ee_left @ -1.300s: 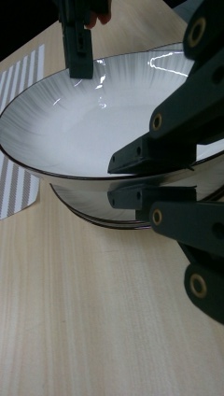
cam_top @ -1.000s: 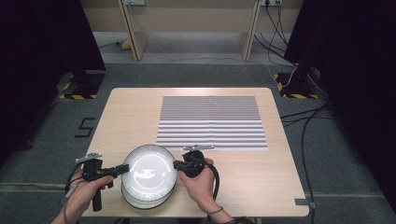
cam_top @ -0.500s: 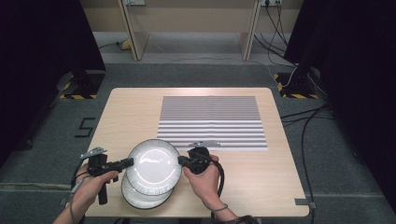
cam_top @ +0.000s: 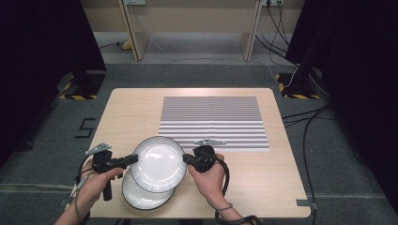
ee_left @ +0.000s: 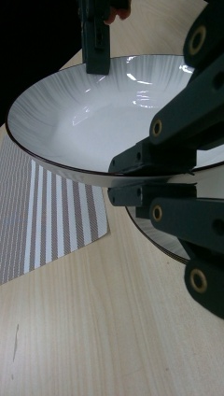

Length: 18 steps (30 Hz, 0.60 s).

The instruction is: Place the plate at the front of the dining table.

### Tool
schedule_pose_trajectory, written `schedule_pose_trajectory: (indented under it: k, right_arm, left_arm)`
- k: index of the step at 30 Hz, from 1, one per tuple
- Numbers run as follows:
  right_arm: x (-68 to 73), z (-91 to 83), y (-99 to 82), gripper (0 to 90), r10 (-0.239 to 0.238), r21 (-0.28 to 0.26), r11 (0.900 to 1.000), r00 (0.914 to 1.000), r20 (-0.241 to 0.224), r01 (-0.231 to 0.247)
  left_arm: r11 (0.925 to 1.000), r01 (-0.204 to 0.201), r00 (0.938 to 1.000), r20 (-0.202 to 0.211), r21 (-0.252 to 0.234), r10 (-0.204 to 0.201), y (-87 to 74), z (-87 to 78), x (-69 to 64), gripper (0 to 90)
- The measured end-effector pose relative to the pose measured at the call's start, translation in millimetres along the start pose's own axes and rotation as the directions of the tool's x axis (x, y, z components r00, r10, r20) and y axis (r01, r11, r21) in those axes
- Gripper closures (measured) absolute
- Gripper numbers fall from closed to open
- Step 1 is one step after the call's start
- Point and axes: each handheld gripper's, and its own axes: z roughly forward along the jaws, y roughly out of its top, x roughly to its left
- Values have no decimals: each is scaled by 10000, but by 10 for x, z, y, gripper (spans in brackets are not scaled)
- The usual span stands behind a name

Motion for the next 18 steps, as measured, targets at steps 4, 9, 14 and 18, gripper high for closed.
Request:
schedule_pose_trajectory:
  k: [4, 9, 14, 18]
  right_arm:
    - [-20, -20, 11, 871, 37, -39, 10000, 10000, 41, -37]
    - [-58, -52, 24, 871, 93, -106, 9999, 9999, 141, -91]
    - [-89, -73, 29, 871, 94, -161, 9998, 9997, 210, -91]
    - [-109, -91, 39, 872, 181, -208, 9996, 9995, 271, -175]
  left_arm:
    - [10000, -62, 10000, 34, -17, 62, 31, 27, -22, 842]
    - [9997, -231, 9997, 112, -35, 231, 66, 72, -45, 840]
    - [9997, -248, 9996, 144, -44, 248, 96, 112, -66, 841]
    - [9994, -352, 9993, 138, -23, 352, 128, 141, -84, 841]
